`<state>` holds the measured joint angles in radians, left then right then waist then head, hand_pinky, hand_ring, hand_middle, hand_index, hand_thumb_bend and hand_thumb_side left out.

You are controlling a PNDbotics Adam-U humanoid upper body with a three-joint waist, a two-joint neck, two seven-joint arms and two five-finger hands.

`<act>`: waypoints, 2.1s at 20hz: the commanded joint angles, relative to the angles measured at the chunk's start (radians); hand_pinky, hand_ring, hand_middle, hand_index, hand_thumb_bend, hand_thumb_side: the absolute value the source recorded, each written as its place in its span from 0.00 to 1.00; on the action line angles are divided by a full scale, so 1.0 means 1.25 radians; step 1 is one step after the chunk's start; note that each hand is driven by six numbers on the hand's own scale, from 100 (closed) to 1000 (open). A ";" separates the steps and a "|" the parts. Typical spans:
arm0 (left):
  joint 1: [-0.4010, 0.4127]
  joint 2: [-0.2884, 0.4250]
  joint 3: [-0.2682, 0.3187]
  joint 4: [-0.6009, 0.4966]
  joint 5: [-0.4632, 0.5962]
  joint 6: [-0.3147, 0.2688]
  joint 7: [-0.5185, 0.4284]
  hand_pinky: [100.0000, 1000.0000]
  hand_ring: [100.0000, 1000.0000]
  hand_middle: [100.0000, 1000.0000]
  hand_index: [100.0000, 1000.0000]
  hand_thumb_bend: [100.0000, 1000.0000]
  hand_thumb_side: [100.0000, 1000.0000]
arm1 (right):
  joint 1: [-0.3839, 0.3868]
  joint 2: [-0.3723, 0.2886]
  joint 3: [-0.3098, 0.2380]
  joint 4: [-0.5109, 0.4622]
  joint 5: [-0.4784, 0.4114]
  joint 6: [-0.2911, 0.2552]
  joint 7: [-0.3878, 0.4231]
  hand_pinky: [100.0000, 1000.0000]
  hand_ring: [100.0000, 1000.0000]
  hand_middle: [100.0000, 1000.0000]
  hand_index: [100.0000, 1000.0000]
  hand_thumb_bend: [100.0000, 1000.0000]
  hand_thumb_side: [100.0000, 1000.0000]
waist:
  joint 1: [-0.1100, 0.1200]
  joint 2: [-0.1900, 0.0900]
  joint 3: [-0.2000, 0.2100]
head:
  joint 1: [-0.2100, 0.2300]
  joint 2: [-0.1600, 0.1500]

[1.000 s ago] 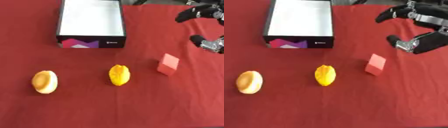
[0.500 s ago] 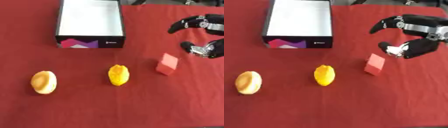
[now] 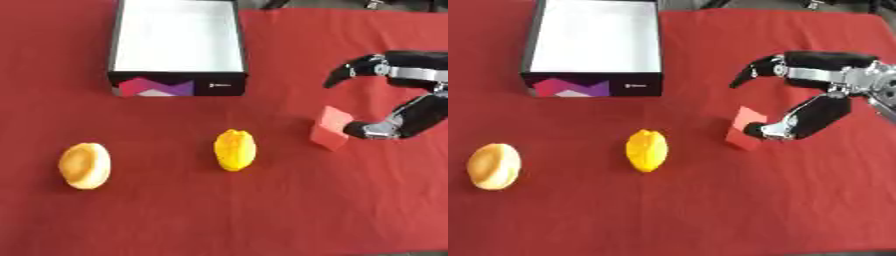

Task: Pick up objects on the table and place them in the box.

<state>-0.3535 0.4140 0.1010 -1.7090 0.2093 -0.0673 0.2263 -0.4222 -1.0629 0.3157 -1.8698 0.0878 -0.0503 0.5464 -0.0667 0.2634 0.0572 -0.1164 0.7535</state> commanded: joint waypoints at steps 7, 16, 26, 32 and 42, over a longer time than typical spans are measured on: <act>-0.010 0.018 -0.002 -0.010 -0.001 -0.001 -0.006 0.82 0.73 0.75 0.81 0.11 0.86 | -0.011 0.011 0.003 0.037 0.022 0.029 0.006 1.00 0.98 0.83 0.88 0.39 0.46 | -0.004 -0.015 0.000 | -0.008 0.004; -0.010 0.017 -0.004 -0.009 -0.001 -0.001 -0.008 0.82 0.74 0.75 0.80 0.10 0.86 | -0.010 0.051 0.018 0.083 0.068 0.049 0.009 1.00 0.98 0.81 0.91 0.39 0.38 | -0.002 -0.014 0.000 | -0.012 0.004; -0.009 0.016 -0.007 -0.009 -0.002 0.000 -0.012 0.83 0.74 0.75 0.79 0.10 0.86 | -0.012 0.080 0.015 0.123 0.083 0.054 0.006 1.00 0.98 0.80 0.93 0.39 0.36 | 0.000 -0.011 -0.001 | -0.015 0.002; -0.008 0.015 -0.009 -0.009 -0.002 0.001 -0.015 0.83 0.74 0.75 0.79 0.10 0.86 | -0.013 0.090 0.013 0.144 0.095 0.055 -0.007 1.00 0.98 0.81 0.93 0.39 0.35 | 0.001 -0.010 0.000 | -0.017 -0.001; -0.010 0.013 -0.011 -0.009 -0.002 0.002 -0.021 0.83 0.74 0.75 0.78 0.10 0.87 | -0.013 0.105 0.014 0.172 0.108 0.053 -0.013 1.00 0.98 0.81 0.93 0.39 0.32 | 0.002 -0.005 0.003 | -0.019 -0.005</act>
<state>-0.3534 0.4134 0.0862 -1.7084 0.2093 -0.0622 0.2038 -0.4267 -0.9116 0.3458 -1.6543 0.2167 0.0161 0.5337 -0.0667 0.2647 0.0617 -0.1355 0.7534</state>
